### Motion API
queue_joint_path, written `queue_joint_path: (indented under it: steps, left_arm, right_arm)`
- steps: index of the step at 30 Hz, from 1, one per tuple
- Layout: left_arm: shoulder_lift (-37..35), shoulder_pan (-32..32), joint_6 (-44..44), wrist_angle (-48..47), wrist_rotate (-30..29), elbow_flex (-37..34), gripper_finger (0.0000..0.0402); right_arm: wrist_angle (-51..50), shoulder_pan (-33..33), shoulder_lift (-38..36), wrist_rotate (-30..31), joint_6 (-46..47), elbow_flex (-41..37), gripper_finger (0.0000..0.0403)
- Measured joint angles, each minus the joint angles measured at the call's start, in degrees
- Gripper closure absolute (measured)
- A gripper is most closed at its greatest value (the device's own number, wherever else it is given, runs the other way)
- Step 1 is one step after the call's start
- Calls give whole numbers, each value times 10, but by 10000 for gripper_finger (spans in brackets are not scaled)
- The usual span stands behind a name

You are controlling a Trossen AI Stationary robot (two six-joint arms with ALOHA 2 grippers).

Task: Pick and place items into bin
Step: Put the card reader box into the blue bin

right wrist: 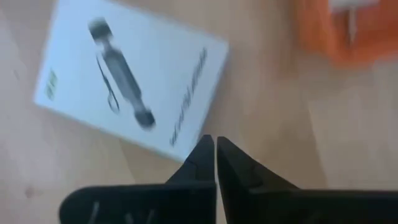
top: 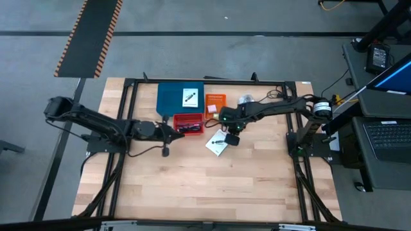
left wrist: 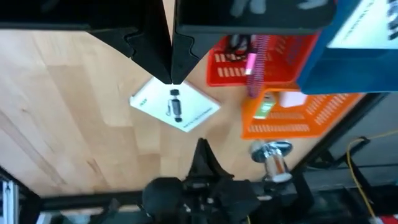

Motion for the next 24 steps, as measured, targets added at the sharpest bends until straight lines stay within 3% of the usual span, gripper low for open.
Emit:
queue_joint_path:
  steps: [9, 24]
  left_arm:
    - [123, -32, -6, -2, -2, 63, 396]
    - [178, -36, -31, -5, -4, 84, 396]
  right_arm:
    - [0, 30, 0, 0, 20, -25, 403]
    - [30, 44, 6, 13, 20, -26, 403]
